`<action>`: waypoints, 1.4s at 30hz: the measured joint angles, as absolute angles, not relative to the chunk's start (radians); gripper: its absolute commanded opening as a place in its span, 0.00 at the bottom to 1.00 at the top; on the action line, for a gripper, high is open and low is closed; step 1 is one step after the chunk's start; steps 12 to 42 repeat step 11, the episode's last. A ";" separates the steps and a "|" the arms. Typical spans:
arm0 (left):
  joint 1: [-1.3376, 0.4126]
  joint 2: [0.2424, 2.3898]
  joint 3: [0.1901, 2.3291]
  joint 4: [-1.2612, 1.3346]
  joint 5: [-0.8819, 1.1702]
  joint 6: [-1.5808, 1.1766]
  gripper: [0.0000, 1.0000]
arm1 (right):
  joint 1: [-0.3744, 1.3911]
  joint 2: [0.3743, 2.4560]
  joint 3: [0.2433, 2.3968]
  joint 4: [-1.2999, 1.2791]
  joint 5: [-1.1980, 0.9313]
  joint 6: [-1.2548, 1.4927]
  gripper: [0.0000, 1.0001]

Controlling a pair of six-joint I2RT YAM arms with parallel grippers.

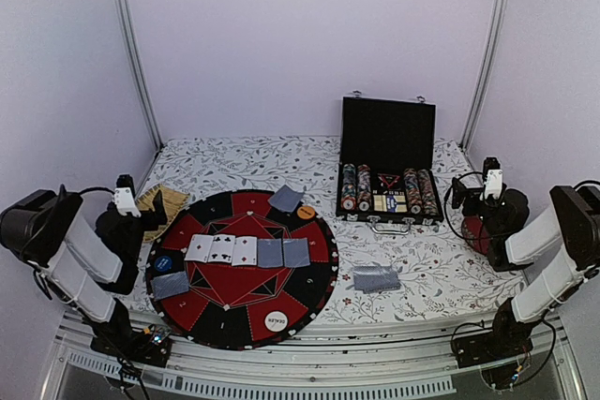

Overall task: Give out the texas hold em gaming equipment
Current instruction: Reset both arms

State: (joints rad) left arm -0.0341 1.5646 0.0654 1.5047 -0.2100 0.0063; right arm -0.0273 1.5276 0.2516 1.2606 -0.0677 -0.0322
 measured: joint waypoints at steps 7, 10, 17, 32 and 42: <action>-0.034 1.557 0.122 1.513 -0.210 0.007 0.98 | -0.027 1.528 0.252 1.260 -0.078 -0.042 0.99; -0.034 1.557 0.160 1.480 -0.210 0.007 0.98 | -0.027 1.528 0.252 1.260 -0.082 -0.043 0.99; -0.034 1.557 0.168 1.474 -0.210 0.007 0.99 | -0.027 1.528 0.252 1.260 -0.082 -0.042 0.99; -0.034 1.557 0.168 1.474 -0.210 0.007 0.99 | -0.027 1.528 0.252 1.260 -0.082 -0.042 0.99; -0.034 1.557 0.168 1.474 -0.210 0.007 0.99 | -0.027 1.528 0.252 1.260 -0.082 -0.042 0.99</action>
